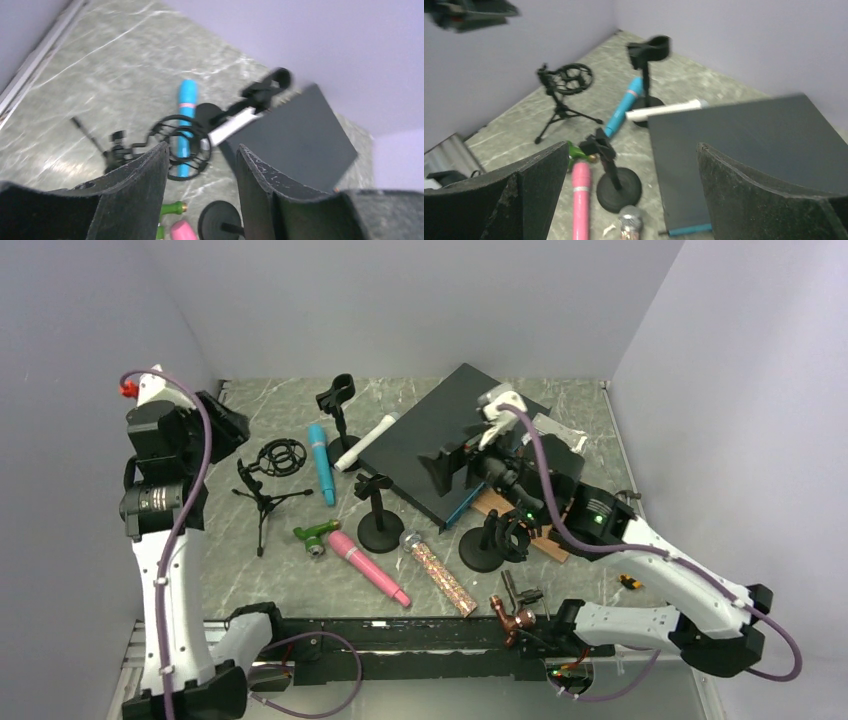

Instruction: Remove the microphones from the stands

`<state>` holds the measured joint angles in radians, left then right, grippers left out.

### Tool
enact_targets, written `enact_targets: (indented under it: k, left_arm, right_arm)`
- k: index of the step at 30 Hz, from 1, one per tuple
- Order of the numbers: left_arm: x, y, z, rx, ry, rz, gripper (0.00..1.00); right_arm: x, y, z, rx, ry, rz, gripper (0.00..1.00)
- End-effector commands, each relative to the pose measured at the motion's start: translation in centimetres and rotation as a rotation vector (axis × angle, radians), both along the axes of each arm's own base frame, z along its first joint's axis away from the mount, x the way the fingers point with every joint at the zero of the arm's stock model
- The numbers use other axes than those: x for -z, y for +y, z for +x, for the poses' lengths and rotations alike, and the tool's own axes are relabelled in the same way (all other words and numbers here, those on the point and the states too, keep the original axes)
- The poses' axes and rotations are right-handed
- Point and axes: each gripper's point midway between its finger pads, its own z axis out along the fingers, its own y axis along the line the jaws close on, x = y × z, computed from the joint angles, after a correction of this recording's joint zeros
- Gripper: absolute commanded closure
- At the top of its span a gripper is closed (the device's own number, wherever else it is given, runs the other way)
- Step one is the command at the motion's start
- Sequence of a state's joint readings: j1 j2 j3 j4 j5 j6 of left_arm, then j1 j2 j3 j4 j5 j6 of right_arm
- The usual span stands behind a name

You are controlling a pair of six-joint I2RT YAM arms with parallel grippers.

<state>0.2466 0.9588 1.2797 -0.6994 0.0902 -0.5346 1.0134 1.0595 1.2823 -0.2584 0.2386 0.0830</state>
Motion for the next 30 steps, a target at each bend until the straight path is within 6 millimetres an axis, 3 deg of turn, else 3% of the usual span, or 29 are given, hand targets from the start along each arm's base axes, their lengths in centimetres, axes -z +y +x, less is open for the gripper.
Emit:
enact_targets:
  k: [1,7,11,19,27,30]
  left_arm:
    - [-4.0,-4.9,-1.2,0.189,-0.088,0.076,0.44]
    - [-5.2,-11.8,-4.3,0.461,-0.221,0.101,0.45]
    - [-5.8,-12.9,-7.1,0.525,-0.329,0.106,0.44]
    - [-7.7,-11.5,-10.7,0.506,-0.451,0.174,0.41]
    - [-8.1,-9.6,-12.5,0.43,-0.486,0.215,0.38]
    - [-8.3,-9.3,-12.7,0.427,-0.484,0.237,0.37]
  right_arm:
    - [-0.8,-8.6,0.3,0.327,0.081,0.032,0.0]
    - [0.6,-17.6,-1.6,0.598,0.164,0.037,0.0]
    - [1.1,-21.8,-3.3,0.711,0.234,0.099,0.0]
    - [-0.3,-24.8,-6.0,0.646,0.232,0.216,0.0]
    - [-1.4,-25.4,-6.4,0.639,0.212,0.263,0.0]
    - [-0.7,-26.2,-6.1,0.73,0.263,0.281,0.0]
